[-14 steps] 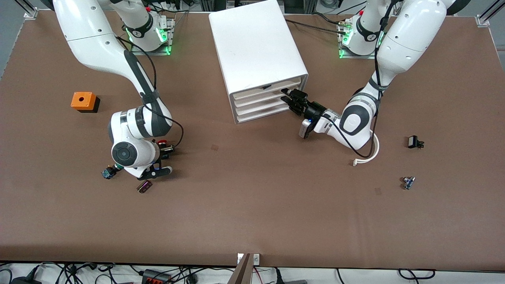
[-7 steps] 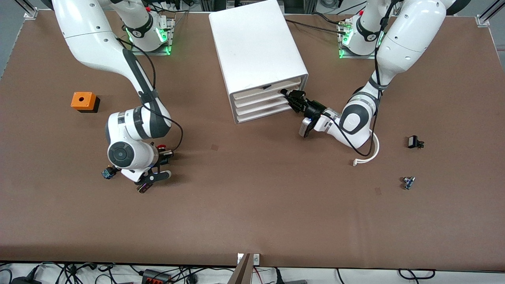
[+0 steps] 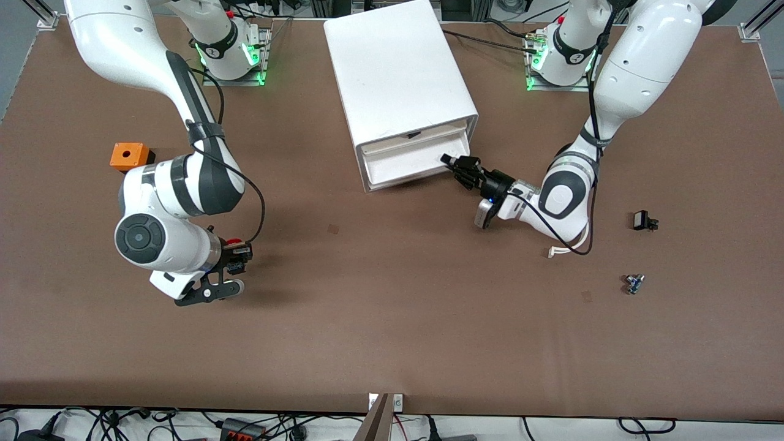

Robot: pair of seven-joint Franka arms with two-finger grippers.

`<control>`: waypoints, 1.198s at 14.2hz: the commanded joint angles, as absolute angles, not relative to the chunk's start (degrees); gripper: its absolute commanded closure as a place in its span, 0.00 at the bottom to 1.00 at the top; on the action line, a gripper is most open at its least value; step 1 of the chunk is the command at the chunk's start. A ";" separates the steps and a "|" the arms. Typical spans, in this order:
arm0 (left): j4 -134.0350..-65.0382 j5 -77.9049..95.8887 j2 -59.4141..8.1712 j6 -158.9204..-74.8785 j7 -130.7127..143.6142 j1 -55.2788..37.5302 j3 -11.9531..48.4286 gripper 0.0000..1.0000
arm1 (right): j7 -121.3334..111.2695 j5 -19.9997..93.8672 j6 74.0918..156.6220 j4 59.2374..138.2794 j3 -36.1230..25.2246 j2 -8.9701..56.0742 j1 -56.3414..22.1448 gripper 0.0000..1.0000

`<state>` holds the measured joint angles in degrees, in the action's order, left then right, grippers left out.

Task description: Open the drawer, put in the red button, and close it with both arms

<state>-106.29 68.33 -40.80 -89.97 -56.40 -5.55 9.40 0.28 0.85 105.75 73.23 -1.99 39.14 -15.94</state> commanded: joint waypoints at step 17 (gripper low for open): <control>-80.96 46.11 -42.45 -90.35 -15.70 -3.86 2.55 0.00 | 24.95 5.54 108.62 64.16 -0.18 39.19 -41.56 1.00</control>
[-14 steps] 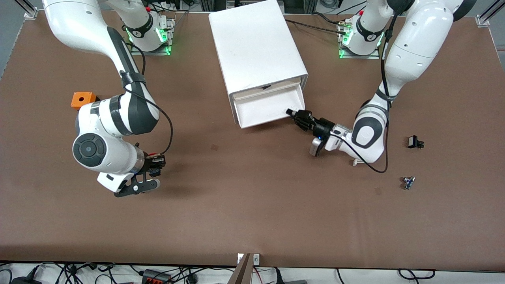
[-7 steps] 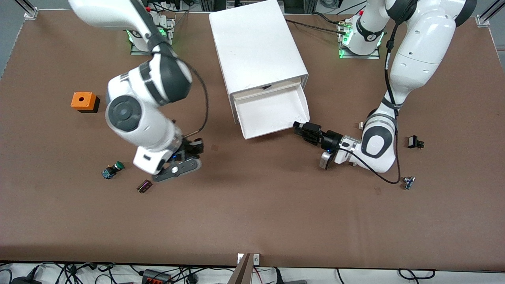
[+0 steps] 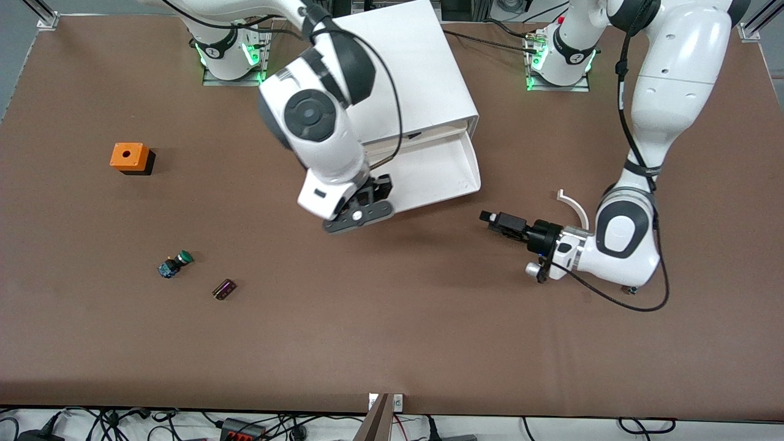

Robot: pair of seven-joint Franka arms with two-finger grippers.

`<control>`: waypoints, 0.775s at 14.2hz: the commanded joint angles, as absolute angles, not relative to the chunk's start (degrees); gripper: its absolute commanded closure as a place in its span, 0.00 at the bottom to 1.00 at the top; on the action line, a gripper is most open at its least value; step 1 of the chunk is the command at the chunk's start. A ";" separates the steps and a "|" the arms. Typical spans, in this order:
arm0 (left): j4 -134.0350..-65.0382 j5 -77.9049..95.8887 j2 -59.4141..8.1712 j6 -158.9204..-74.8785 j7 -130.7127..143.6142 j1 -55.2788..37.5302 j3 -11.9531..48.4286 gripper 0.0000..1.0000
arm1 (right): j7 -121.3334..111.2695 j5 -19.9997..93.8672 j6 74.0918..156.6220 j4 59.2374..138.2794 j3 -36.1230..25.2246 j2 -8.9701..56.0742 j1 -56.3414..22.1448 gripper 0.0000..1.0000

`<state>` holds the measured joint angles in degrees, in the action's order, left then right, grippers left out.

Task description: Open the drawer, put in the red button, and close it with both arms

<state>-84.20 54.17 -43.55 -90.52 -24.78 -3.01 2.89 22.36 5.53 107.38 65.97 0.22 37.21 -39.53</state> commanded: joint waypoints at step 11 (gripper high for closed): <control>-74.35 5.98 -44.91 -99.75 7.81 -3.87 2.55 0.00 | 32.69 5.45 113.56 64.34 -0.35 45.08 -48.78 1.00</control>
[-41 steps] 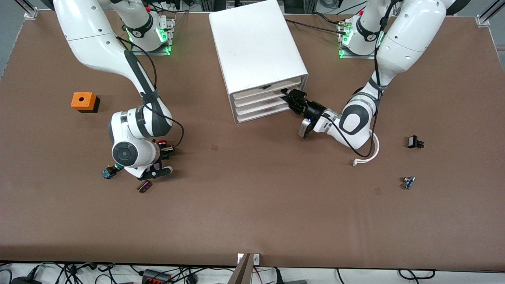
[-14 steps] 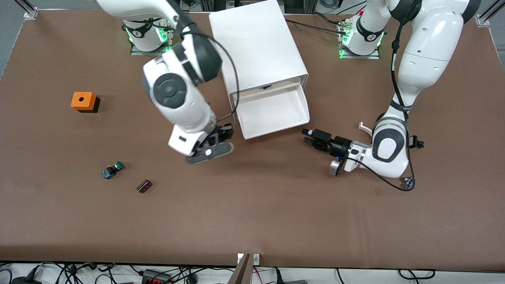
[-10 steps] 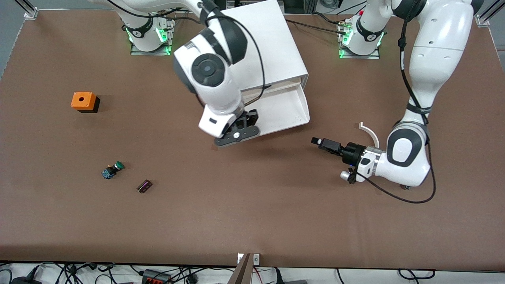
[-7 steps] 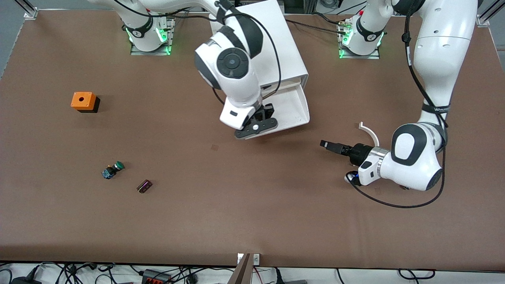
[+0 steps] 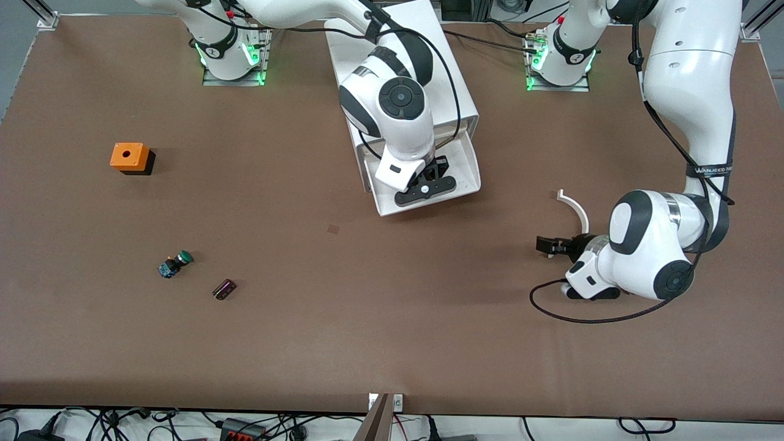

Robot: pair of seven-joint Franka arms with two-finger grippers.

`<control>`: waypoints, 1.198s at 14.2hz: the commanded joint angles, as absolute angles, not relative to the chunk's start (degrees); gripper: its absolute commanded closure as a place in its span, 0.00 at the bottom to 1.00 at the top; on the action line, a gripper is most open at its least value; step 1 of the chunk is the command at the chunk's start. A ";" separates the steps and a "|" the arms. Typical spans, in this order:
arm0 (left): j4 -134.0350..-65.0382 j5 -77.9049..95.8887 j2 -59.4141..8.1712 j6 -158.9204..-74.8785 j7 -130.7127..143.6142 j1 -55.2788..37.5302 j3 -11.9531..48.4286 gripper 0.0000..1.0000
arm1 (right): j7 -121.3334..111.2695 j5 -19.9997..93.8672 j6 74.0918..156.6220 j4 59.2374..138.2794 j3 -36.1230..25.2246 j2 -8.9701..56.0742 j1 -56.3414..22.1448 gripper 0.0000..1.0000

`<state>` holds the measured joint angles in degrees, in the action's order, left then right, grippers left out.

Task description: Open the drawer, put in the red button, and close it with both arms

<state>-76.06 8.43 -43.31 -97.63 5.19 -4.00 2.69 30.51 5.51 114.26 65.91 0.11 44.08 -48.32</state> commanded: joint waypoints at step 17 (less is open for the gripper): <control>-74.36 5.36 -45.62 -106.44 9.23 -4.30 2.46 0.00 | 36.65 5.45 109.95 58.97 -2.79 44.04 -48.08 0.00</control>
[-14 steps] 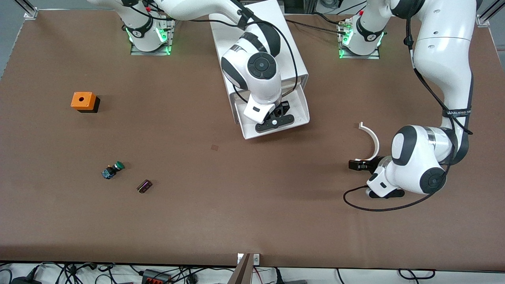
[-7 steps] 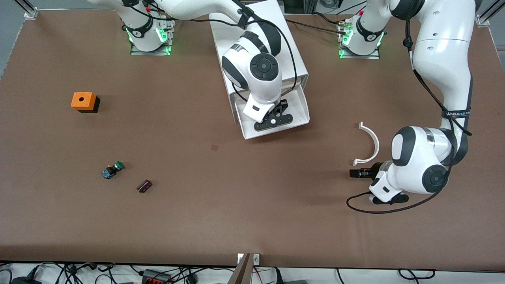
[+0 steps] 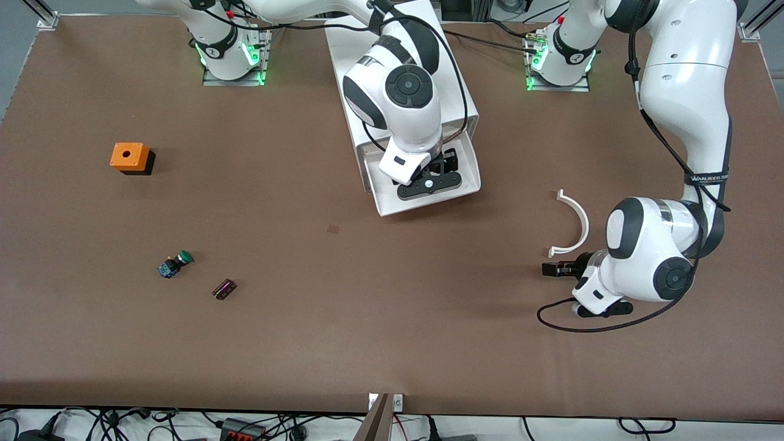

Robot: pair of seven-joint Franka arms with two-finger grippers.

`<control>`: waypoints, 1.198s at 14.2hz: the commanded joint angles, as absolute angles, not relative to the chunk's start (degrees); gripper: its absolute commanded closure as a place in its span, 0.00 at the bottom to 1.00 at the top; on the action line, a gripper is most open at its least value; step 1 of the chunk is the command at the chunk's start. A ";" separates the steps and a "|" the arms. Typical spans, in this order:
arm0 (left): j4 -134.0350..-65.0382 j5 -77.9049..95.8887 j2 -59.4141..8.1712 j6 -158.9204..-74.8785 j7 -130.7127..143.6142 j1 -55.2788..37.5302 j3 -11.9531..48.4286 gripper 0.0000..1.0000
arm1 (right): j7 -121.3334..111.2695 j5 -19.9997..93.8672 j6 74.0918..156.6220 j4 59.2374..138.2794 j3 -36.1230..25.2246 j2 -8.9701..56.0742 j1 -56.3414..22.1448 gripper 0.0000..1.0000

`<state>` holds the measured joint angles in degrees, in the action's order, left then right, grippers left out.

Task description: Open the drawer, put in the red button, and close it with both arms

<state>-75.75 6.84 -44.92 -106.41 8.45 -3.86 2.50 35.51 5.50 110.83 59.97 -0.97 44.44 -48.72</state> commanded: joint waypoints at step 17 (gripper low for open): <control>-91.93 6.24 -36.39 -121.20 32.95 -19.51 8.07 0.00 | 6.89 5.98 98.26 71.53 -20.65 30.07 -31.30 0.00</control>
